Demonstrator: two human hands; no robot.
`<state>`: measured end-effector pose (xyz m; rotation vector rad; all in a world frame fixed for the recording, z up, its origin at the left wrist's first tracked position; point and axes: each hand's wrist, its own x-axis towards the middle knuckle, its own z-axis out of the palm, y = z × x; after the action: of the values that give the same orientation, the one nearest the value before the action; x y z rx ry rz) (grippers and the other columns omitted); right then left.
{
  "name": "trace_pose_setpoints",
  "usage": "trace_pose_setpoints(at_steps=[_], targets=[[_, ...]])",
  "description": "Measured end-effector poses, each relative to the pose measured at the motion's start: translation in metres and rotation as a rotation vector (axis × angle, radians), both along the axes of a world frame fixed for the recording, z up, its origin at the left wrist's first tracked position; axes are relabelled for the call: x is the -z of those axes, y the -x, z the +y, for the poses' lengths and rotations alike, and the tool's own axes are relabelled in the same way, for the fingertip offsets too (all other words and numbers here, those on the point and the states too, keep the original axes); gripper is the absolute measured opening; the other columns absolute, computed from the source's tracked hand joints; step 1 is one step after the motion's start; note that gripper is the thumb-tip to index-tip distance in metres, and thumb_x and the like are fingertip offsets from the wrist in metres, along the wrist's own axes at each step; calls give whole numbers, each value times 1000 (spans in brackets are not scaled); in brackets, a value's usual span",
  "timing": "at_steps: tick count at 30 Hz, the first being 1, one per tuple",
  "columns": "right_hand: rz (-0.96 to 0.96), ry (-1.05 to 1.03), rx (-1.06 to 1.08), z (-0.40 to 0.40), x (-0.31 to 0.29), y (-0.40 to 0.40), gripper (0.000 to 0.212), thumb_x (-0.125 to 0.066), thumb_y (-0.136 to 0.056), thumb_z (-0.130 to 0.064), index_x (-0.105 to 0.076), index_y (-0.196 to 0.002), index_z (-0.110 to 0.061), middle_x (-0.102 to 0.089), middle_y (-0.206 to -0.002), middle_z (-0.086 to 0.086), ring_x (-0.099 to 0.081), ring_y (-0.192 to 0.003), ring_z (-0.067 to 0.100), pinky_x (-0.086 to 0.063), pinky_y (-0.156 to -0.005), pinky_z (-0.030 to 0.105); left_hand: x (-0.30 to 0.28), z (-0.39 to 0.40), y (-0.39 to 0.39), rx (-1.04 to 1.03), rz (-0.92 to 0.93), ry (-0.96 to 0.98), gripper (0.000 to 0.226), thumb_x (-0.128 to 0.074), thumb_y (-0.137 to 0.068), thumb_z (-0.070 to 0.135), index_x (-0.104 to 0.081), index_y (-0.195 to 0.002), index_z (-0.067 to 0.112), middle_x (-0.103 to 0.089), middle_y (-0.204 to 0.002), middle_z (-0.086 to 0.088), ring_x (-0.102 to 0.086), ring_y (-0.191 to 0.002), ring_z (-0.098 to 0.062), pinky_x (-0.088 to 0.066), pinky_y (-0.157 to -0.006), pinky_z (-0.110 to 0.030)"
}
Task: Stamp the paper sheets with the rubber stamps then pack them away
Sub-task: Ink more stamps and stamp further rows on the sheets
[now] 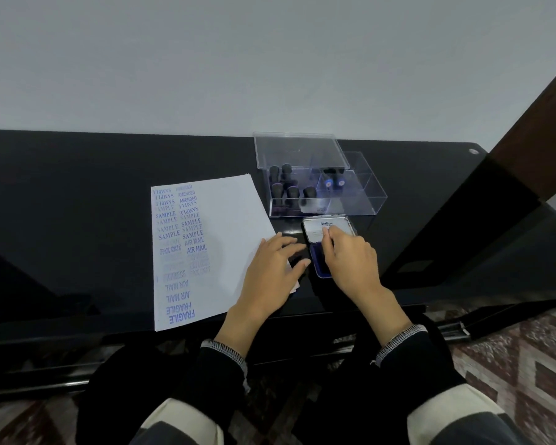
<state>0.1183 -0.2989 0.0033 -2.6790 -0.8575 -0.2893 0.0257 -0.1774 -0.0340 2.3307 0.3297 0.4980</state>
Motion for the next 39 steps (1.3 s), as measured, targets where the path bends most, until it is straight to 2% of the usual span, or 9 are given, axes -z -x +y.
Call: trace_pose_setpoints(at_steps=[6, 9, 13, 15, 21, 26, 28, 34, 39], targets=[[-37, 40, 72, 10, 4, -2, 26, -38, -98, -24, -42, -74, -16, -51, -64, 4, -44, -57, 26, -35, -56, 31, -15, 37, 18, -121, -39, 48, 27, -52, -98, 26, -63, -123, 23, -55, -131, 9, -40, -128, -5, -4, -114, -20], [-73, 67, 100, 14, 5, -3, 26, -42, -96, -21, -51, -74, -12, -55, -62, 7, -41, -54, 25, -33, -54, 30, -16, 68, 33, -238, -39, 73, 25, -53, -98, 22, -64, -121, 22, -57, -130, 7, -43, -129, -11, -17, -119, -35], [-177, 34, 95, 22, 7, 2, 31, -74, -71, -4, -49, -54, -7, -41, -36, 6, -22, -35, 18, -18, -45, 18, -16, 102, 54, -371, -50, 116, 23, -53, -97, 19, -65, -116, 24, -58, -126, 10, -49, -121, -11, -37, -105, -32], [-176, 37, 96, 23, 7, 3, 35, -77, -67, -2, -46, -50, -8, -38, -33, 5, -20, -33, 17, -18, -44, 17, -16, 114, 62, -433, -27, 130, 23, -53, -97, 21, -64, -117, 25, -57, -127, 11, -49, -120, -10, -40, -99, -31], [-71, -52, 147, 17, 16, -6, 27, -51, -90, -12, -52, -64, -6, -55, -55, 12, -39, -49, 25, -29, -51, 30, -8, 133, 75, -513, 30, 113, 26, -52, -97, 23, -63, -121, 24, -54, -132, 11, -48, -124, -13, -38, -107, -50], [-194, 15, 99, 26, 10, 1, 37, -77, -59, 5, -44, -48, -8, -24, -36, 0, -20, -29, 17, -9, -46, 11, -1, 138, 80, -542, 48, 112, 28, -52, -98, 23, -61, -124, 20, -51, -138, 8, -31, -139, -10, -31, -112, -48], [-196, 39, 92, 27, 11, 0, 39, -78, -54, 6, -43, -46, -9, -26, -33, 0, -21, -26, 18, -9, -45, 11, 1, 139, 80, -537, 53, 87, 29, -51, -98, 23, -61, -124, 20, -51, -139, 7, -30, -140, -11, -28, -114, -49], [-63, -59, 131, 19, 16, -8, 29, -53, -88, -9, -44, -60, -9, -42, -50, 7, -38, -47, 25, -30, -50, 31, 4, 138, 81, -511, 73, -9, 30, -49, -98, 24, -62, -125, 17, -52, -138, 4, -36, -137, -15, -14, -120, -43], [-192, 11, 70, 27, 10, 1, 38, -75, -59, 7, -42, -47, -8, -21, -38, -2, -18, -30, 15, -12, -45, 11, 1, 135, 80, -500, 78, -41, 30, -50, -98, 24, -62, -124, 16, -52, -137, 3, -40, -132, -13, -11, -119, -40]])
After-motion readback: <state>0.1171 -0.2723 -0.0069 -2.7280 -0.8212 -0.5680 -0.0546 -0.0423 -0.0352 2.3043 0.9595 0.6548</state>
